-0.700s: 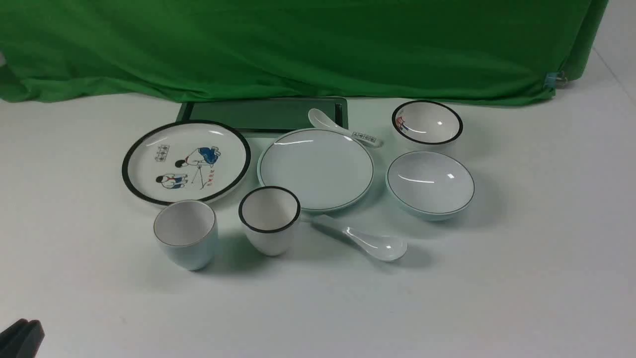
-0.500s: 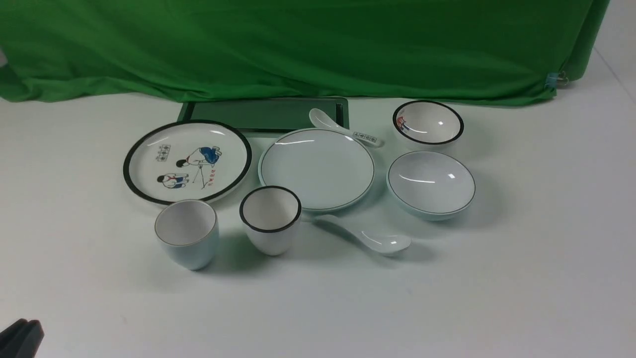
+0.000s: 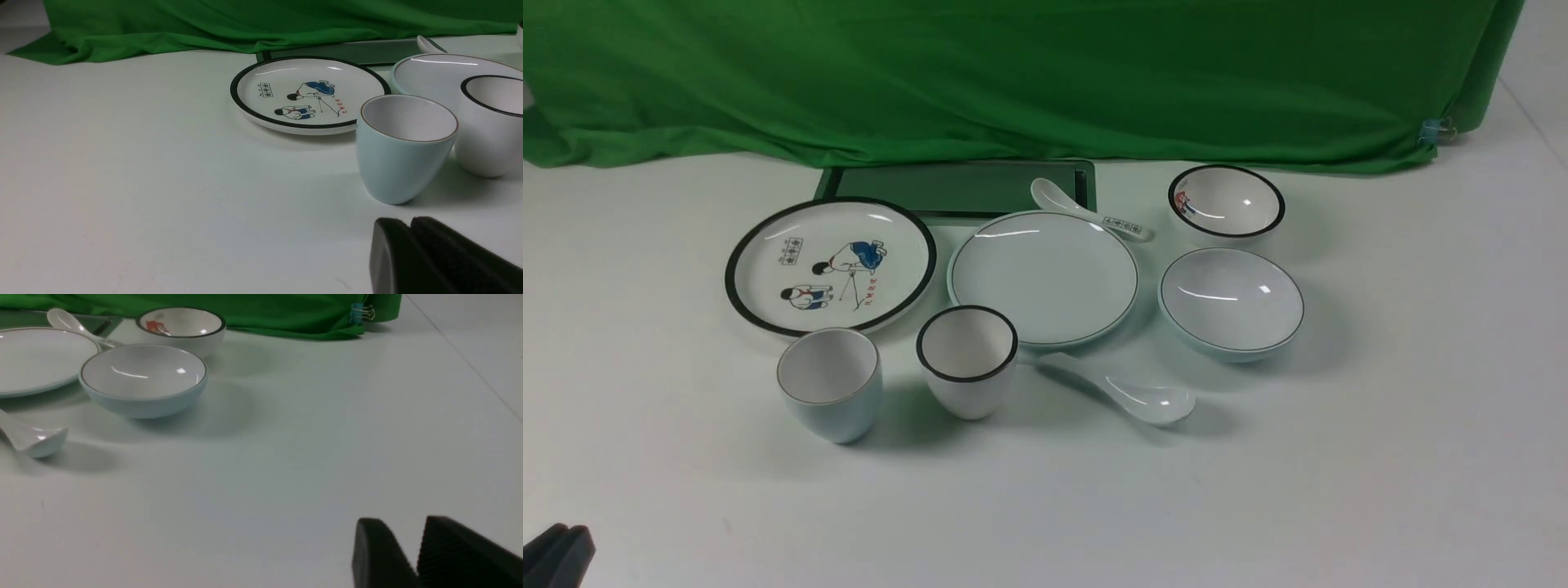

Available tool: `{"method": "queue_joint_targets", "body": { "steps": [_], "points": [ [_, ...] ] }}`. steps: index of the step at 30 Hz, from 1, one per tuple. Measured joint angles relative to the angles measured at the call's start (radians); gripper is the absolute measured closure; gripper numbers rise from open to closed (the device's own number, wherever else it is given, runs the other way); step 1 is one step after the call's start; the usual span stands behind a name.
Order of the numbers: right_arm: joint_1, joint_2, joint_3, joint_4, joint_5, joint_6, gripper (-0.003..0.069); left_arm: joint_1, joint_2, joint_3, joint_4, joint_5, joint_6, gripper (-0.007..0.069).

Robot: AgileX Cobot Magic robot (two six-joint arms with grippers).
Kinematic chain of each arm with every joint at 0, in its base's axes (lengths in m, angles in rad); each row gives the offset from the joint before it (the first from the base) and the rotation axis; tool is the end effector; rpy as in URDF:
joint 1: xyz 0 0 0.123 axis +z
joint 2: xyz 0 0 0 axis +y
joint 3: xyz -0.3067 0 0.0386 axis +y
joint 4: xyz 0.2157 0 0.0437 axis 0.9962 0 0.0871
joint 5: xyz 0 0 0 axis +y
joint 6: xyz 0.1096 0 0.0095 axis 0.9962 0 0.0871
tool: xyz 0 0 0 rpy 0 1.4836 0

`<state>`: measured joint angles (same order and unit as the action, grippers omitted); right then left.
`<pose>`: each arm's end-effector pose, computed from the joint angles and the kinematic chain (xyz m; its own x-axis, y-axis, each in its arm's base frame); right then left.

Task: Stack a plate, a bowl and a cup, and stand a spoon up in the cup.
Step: Use the right arm to grab a blue rice bowl

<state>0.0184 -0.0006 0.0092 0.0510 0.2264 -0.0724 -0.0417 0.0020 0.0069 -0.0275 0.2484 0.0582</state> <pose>0.0181 0.0016 0.1870 -0.1462 -0.0254 -0.9889 -0.0330 0.9992 -0.0208 0.0178 -0.0015 0.1853 -0.1674 0.0386 -0.9851 0.0537 0.9981 0.0299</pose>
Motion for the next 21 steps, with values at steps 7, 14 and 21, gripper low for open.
{"method": "queue_joint_targets", "body": {
  "steps": [7,14,21],
  "points": [
    [0.0,0.0,0.0,0.0,-0.002,-0.003,0.0424,0.0,0.0,0.0,0.008,-0.007,0.0,0.0633],
    [0.0,0.0,0.0,0.0,-0.246,-0.002,0.0421,0.0,0.0,0.0,0.01,-0.248,0.0,0.0633],
    [0.0,0.0,0.0,0.0,-0.666,0.185,0.0421,0.0,0.0,0.0,0.093,-0.755,0.045,0.0633]
  ]
}}
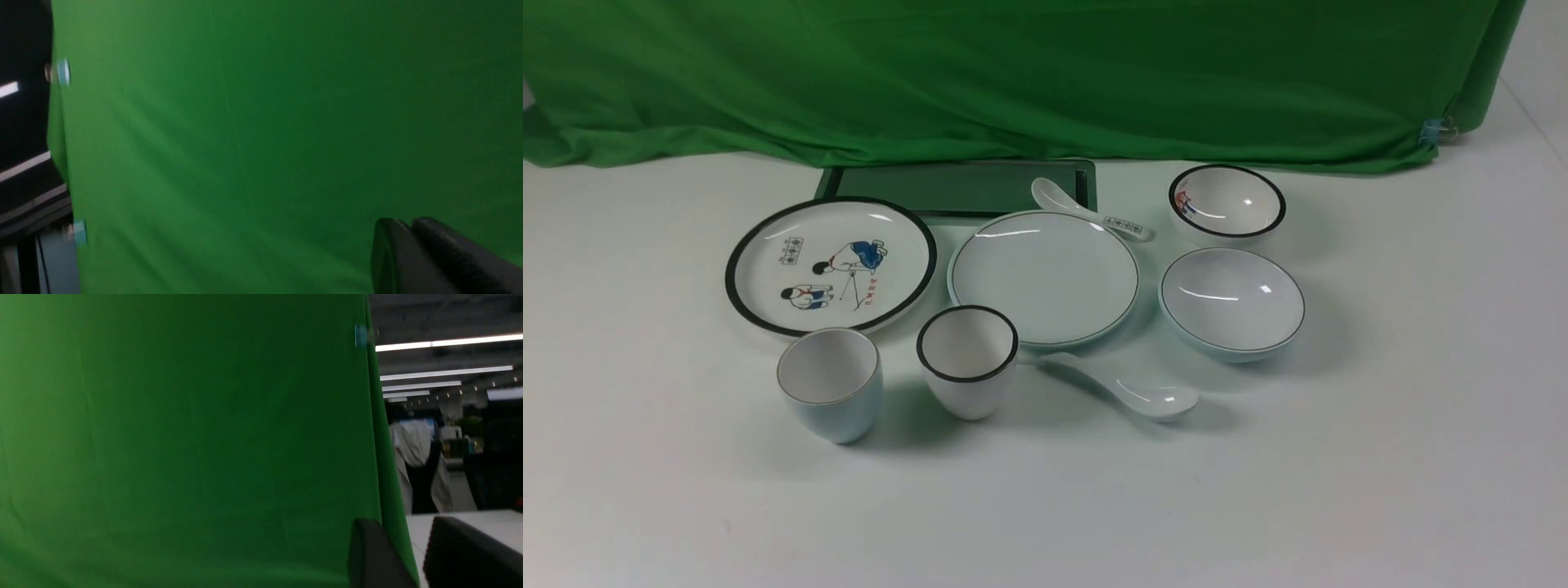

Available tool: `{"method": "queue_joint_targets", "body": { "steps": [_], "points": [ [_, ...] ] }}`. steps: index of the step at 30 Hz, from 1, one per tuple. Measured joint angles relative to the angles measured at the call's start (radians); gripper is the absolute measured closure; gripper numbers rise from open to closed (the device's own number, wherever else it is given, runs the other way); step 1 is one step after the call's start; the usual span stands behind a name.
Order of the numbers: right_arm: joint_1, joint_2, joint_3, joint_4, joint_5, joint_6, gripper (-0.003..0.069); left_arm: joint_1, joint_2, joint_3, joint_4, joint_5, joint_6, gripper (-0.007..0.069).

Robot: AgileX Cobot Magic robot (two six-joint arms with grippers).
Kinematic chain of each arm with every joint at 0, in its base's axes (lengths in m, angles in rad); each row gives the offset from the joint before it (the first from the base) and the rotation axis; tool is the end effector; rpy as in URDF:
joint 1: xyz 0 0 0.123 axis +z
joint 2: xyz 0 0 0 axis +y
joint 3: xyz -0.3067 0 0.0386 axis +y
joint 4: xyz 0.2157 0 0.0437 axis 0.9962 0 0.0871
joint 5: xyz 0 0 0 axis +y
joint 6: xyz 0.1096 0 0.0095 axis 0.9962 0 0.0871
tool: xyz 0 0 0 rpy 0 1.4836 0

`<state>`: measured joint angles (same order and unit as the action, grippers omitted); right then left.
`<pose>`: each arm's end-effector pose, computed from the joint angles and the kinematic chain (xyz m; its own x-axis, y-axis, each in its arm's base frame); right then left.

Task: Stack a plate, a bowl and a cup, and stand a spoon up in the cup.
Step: Use the right arm to grab a blue rice bowl

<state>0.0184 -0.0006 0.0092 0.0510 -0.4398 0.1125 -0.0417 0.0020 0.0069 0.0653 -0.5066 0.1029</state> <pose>0.0050 -0.0023 0.2576 0.4888 0.1670 -0.8563 -0.0777 0.9859 0.1479 0.0011 -0.0035 0.2645 0.5547 0.1363 -0.8208 -0.0206 0.9884 0.1502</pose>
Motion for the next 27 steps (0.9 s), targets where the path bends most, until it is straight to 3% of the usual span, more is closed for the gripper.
{"method": "queue_joint_targets", "body": {
  "steps": [5,8,9,11,16,20,21,22,24,27],
  "points": [
    [0.0,0.032,-0.001,0.0,-0.06,0.105,0.0443,0.0,0.0,0.0,-0.044,-0.243,-0.062,0.0633],
    [0.0,0.081,-0.036,-0.001,-0.024,0.097,0.0519,0.0,0.003,-0.031,-0.087,-0.222,-0.139,0.0633],
    [0.0,0.12,-0.076,-0.002,0.005,0.075,0.0585,0.0,0.021,-0.092,-0.094,-0.15,-0.192,0.0633],
    [0.0,0.229,-0.174,-0.003,0.042,-0.001,0.0631,0.0,0.094,-0.226,-0.094,-0.009,-0.223,0.0633],
    [0.0,0.526,-0.337,-0.003,0.102,-0.156,0.0641,0.0,0.373,-0.468,-0.096,0.236,-0.233,0.0633],
    [0.003,0.736,-0.429,-0.004,0.223,-0.171,0.064,0.0,0.565,-0.56,-0.096,0.333,-0.236,0.0633],
    [0.021,0.857,-0.519,-0.003,0.379,-0.17,0.0638,0.0,0.671,-0.621,-0.098,0.445,-0.237,0.0633],
    [0.023,0.871,-0.518,-0.003,0.399,-0.17,0.0638,0.0,0.682,-0.628,-0.098,0.479,-0.237,0.0633],
    [0.077,1.069,-0.689,-0.003,0.694,-0.204,0.0638,0.0,0.838,-0.728,-0.124,0.753,-0.214,0.0633],
    [0.135,1.249,-0.83,-0.003,0.918,-0.249,0.0627,0.0,0.955,-0.796,-0.18,0.976,-0.124,0.0633]
  ]
}}
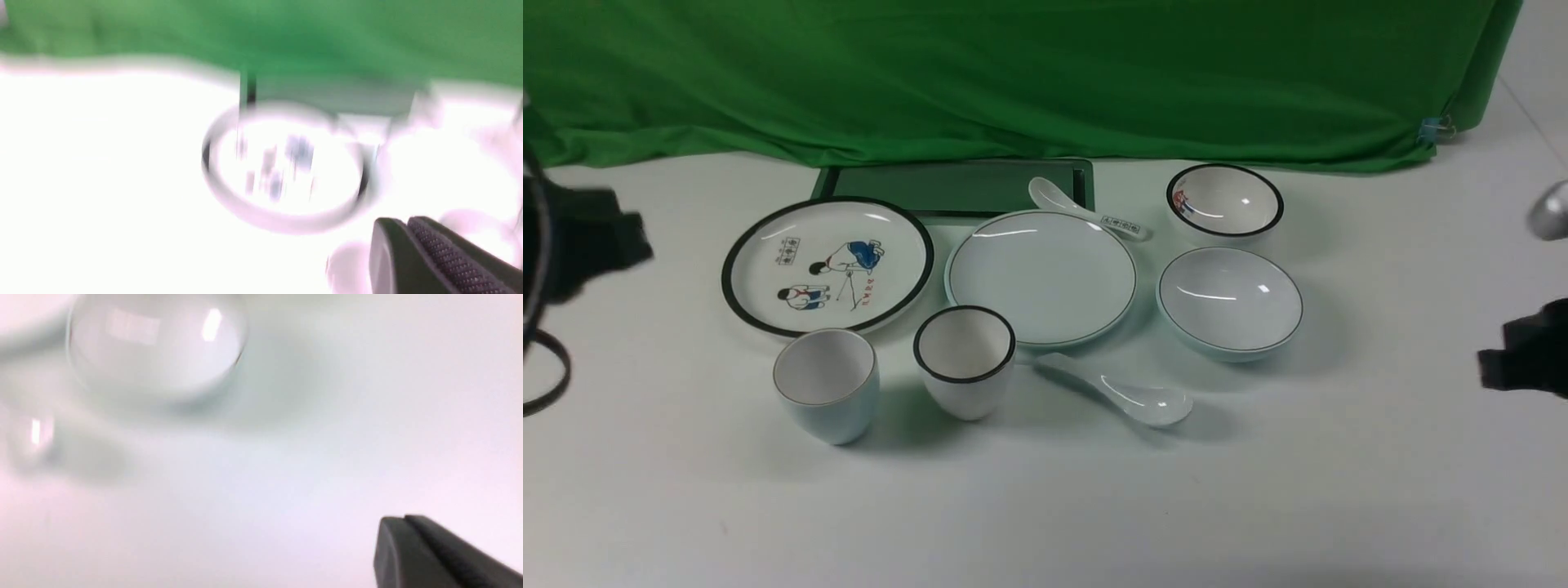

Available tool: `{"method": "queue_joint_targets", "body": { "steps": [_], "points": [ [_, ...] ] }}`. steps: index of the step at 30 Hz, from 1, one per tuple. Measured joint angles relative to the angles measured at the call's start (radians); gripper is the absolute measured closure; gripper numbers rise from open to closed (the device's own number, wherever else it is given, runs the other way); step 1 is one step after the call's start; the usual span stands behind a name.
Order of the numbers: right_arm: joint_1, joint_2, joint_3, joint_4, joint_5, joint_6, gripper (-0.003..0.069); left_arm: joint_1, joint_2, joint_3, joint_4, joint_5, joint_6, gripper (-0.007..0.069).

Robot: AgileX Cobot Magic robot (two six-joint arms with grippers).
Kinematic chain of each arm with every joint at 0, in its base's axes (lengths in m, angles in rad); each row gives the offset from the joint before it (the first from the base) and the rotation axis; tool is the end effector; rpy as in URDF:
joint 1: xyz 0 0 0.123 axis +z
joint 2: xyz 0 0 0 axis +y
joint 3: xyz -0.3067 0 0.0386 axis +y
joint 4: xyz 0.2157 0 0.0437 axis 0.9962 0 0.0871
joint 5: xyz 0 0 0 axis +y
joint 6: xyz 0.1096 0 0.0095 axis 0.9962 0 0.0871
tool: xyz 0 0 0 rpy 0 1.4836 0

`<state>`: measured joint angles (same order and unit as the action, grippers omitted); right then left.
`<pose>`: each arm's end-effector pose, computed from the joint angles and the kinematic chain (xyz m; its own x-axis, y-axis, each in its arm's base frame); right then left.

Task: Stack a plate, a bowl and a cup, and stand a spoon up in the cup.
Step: Use the right arm to grab a blue rice bowl

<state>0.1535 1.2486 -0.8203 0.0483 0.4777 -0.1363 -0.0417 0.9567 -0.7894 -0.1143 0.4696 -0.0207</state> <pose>0.2259 0.0374 0.2960 -0.7026 -0.2031 -0.6820 -0.2344 0.9710 -0.0476 0.1682 -0.0127 0.3459 -0.5263 -0.1004 -0.8443 0.0214 0.9911 -0.1312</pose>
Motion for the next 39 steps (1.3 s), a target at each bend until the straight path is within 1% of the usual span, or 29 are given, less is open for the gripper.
{"method": "queue_joint_targets", "body": {
  "steps": [2,3,5,7,8,10,11,12,13,14,17,19,20,21,22,23,24,25,26,29,30,32,34,37,39],
  "points": [
    [0.04,0.119,-0.11,0.002,0.08,-0.009,0.0601,0.0,0.067,-0.027,-0.065,0.088,0.056,0.0633],
    [0.044,0.119,-0.12,0.001,0.085,-0.01,0.0601,0.0,0.073,-0.03,-0.072,0.101,0.064,0.0633],
    [0.08,0.257,-0.244,0.003,0.104,-0.013,0.0519,0.0,0.146,-0.04,-0.156,0.141,0.117,0.0633],
    [0.096,0.358,-0.354,0.006,0.11,-0.014,0.0416,0.0,0.196,-0.042,-0.22,0.169,0.164,0.0633],
    [0.096,0.367,-0.364,0.007,0.11,-0.014,0.0405,0.0,0.199,-0.042,-0.225,0.169,0.168,0.0633],
    [0.099,0.497,-0.479,0.007,0.114,-0.005,0.026,0.0,0.232,-0.042,-0.263,0.211,0.208,0.0633],
    [0.099,0.497,-0.487,0.007,0.115,-0.002,0.026,0.0,0.233,-0.042,-0.264,0.212,0.208,0.0633],
    [0.099,0.556,-0.54,0.007,0.118,0.017,0.021,0.0,0.238,-0.042,-0.272,0.215,0.214,0.0632],
    [0.099,0.618,-0.589,0.007,0.118,0.04,0.0192,0.0,0.238,-0.042,-0.273,0.214,0.222,0.0629],
    [0.099,0.646,-0.61,0.007,0.118,0.045,0.019,0.0,0.238,-0.042,-0.273,0.212,0.232,0.0625],
    [0.099,0.709,-0.65,0.007,0.121,0.061,0.02,0.0,0.239,-0.042,-0.275,0.211,0.25,0.0606],
    [0.099,0.768,-0.676,0.007,0.12,0.068,0.0253,0.0,0.239,-0.042,-0.276,0.211,0.269,0.0572],
    [0.099,0.775,-0.678,0.007,0.12,0.068,0.0267,0.0,0.239,-0.042,-0.276,0.211,0.272,0.0559],
    [0.099,0.803,-0.683,0.007,0.119,0.069,0.0356,0.0,0.239,-0.042,-0.276,0.208,0.281,0.0512],
    [0.099,0.803,-0.683,0.007,0.119,0.069,0.0356,0.0,0.239,-0.042,-0.276,0.207,0.281,0.0512],
    [0.099,0.814,-0.687,0.007,0.119,0.069,0.0428,0.0,0.239,-0.042,-0.276,0.201,0.281,0.0475],
    [0.099,0.816,-0.688,0.01,0.116,0.068,0.0477,0.0,0.239,-0.042,-0.276,0.196,0.284,0.0446],
    [0.099,0.815,-0.692,0.017,0.115,0.068,0.0521,0.0,0.239,-0.042,-0.276,0.193,0.284,0.0417],
    [0.099,0.81,-0.699,0.025,0.121,0.068,0.0545,0.0,0.239,-0.042,-0.276,0.189,0.284,0.0393],
    [0.104,0.787,-0.724,0.038,0.173,0.057,0.058,0.0,0.239,-0.042,-0.276,0.181,0.284,0.0332],
    [0.111,0.778,-0.749,0.04,0.221,0.026,0.0583,0.0,0.239,-0.042,-0.275,0.17,0.284,0.0304],
    [0.114,0.775,-0.81,0.055,0.323,-0.036,0.0583,0.0,0.239,-0.042,-0.274,0.152,0.285,0.0273],
    [0.117,0.775,-0.895,0.104,0.39,-0.091,0.0583,0.0,0.243,-0.042,-0.277,0.128,0.285,0.0253],
    [0.135,0.786,-0.991,0.199,0.389,-0.144,0.0583,0.0,0.258,-0.042,-0.296,0.093,0.285,0.0244],
    [0.152,0.801,-1.039,0.223,0.376,-0.158,0.0583,0.0,0.272,-0.043,-0.307,0.084,0.285,0.0244]
  ]
}}
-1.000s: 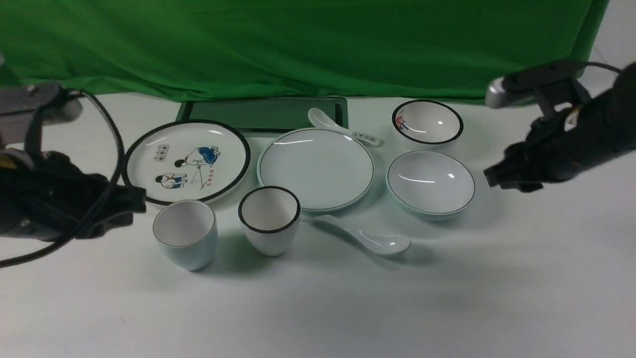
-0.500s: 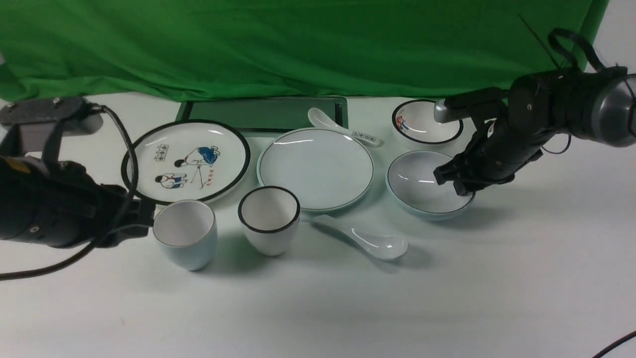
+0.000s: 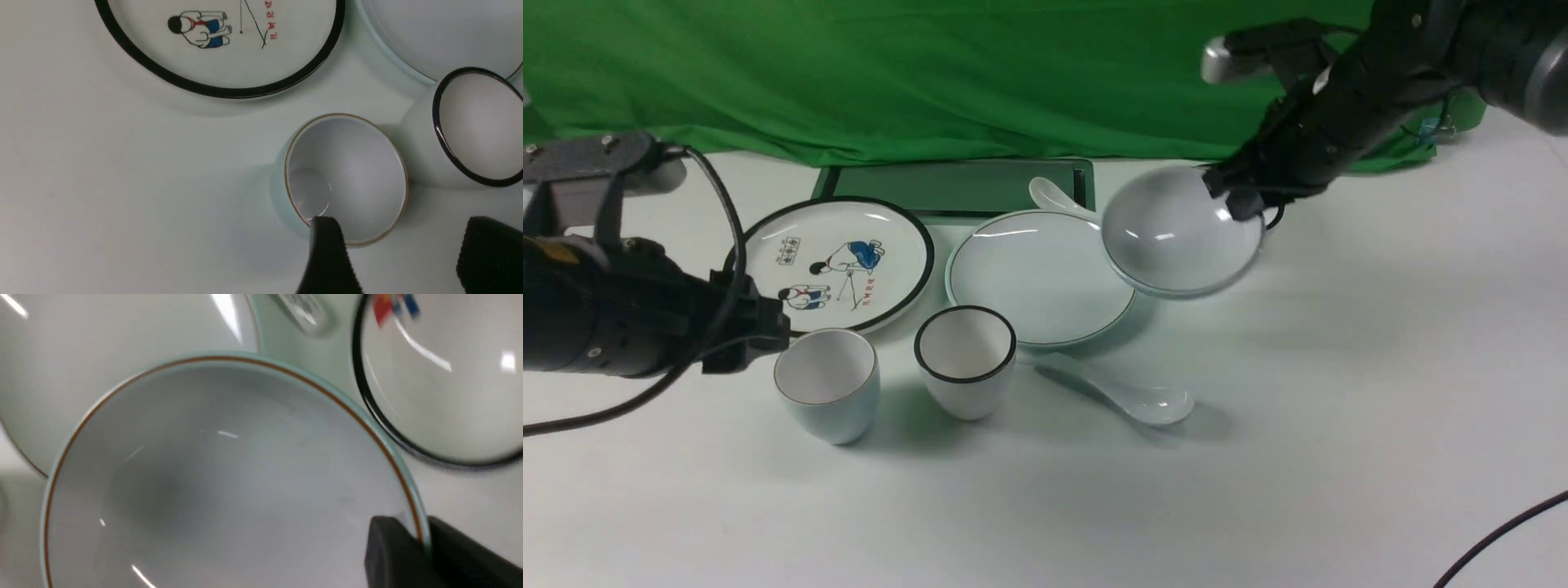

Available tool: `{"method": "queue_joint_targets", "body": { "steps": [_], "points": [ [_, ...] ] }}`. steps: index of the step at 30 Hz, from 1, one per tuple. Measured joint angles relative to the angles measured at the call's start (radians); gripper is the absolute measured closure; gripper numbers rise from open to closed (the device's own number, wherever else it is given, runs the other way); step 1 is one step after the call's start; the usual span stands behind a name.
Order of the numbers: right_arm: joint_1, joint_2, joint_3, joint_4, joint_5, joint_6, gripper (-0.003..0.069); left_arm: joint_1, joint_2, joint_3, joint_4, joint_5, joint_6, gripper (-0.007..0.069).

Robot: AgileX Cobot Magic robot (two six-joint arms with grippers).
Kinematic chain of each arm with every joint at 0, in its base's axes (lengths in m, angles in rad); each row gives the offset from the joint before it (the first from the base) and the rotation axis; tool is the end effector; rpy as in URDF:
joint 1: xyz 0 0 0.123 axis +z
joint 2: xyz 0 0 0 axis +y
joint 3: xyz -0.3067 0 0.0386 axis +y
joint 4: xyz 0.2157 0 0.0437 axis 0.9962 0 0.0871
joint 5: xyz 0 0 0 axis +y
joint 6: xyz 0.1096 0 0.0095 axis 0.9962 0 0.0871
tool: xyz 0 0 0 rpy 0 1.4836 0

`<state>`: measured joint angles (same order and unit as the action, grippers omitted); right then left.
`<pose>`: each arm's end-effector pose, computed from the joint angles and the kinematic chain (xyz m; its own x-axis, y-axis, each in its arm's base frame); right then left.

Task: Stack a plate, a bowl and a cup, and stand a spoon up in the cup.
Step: Use the right arm to grab a blue rice bowl, then use the right arm to put the blue rice bowl into the blue large plate in the middle, then use the left arm to grab a blue teacup

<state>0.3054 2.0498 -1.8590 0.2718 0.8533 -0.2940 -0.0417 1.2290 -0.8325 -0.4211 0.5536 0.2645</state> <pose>0.4314 0.1593 0.2925 -0.7184 -0.3420 -0.6057 -0.4925 0.8651 0.0956 0.2212 -0.0329 0.3031 -0.7474 -0.0659 -0.6611 0.1131 0.9679 -0.2243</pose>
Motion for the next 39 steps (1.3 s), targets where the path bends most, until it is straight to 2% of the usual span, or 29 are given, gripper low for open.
{"method": "queue_joint_targets", "body": {
  "steps": [7,11,16,22,24,25,26,27,29,30,31,34,35,36,39],
  "points": [
    [0.118,0.214,-0.208,0.03,-0.128,0.023,0.0583,0.0,0.082,0.0,-0.011,0.02,0.0,0.0242],
    [0.127,0.298,-0.281,0.016,-0.12,0.062,0.0582,0.0,0.088,0.0,-0.019,0.019,0.0,0.0242],
    [0.125,0.326,-0.298,0.008,-0.091,0.076,0.0546,0.0,0.088,0.0,-0.019,-0.016,-0.001,0.0242],
    [0.123,0.328,-0.298,0.009,-0.053,0.089,0.0478,0.0,0.131,0.0,-0.019,-0.073,-0.013,0.0242],
    [0.123,0.328,-0.298,0.011,-0.041,0.089,0.0391,0.0,0.181,-0.001,-0.019,-0.113,-0.017,0.0242],
    [0.123,0.328,-0.298,0.011,-0.04,0.089,0.0391,0.0,0.185,-0.001,-0.019,-0.12,-0.017,0.0242],
    [0.123,0.328,-0.302,0.014,-0.033,0.088,0.0335,0.0,0.216,-0.001,-0.019,-0.146,-0.017,0.0247],
    [0.123,0.328,-0.307,0.014,-0.029,0.087,0.0321,0.0,0.23,-0.001,-0.019,-0.154,-0.017,0.0251],
    [0.122,0.328,-0.337,0.014,-0.001,0.087,0.026,0.0,0.292,-0.001,-0.019,-0.199,-0.016,0.031],
    [0.122,0.328,-0.34,0.014,-0.001,0.087,0.0257,0.0,0.296,-0.001,-0.019,-0.199,-0.016,0.0318],
    [0.122,0.328,-0.369,0.014,0.027,0.087,0.0242,0.0,0.332,-0.001,-0.019,-0.211,-0.003,0.04],
    [0.122,0.317,-0.417,0.014,0.089,0.068,0.0234,0.0,0.373,-0.002,-0.019,-0.214,0.007,0.0575],
    [0.122,0.317,-0.419,0.014,0.092,0.066,0.0234,0.0,0.374,-0.004,-0.018,-0.211,0.007,0.0575],
    [0.122,0.294,-0.433,0.014,0.114,0.053,0.0232,0.0,0.373,-0.023,-0.015,-0.172,0.009,0.0619],
    [0.122,0.234,-0.439,0.014,0.134,0.023,0.0233,-0.001,0.346,-0.104,-0.015,-0.073,0.027,0.0625]
  ]
}}
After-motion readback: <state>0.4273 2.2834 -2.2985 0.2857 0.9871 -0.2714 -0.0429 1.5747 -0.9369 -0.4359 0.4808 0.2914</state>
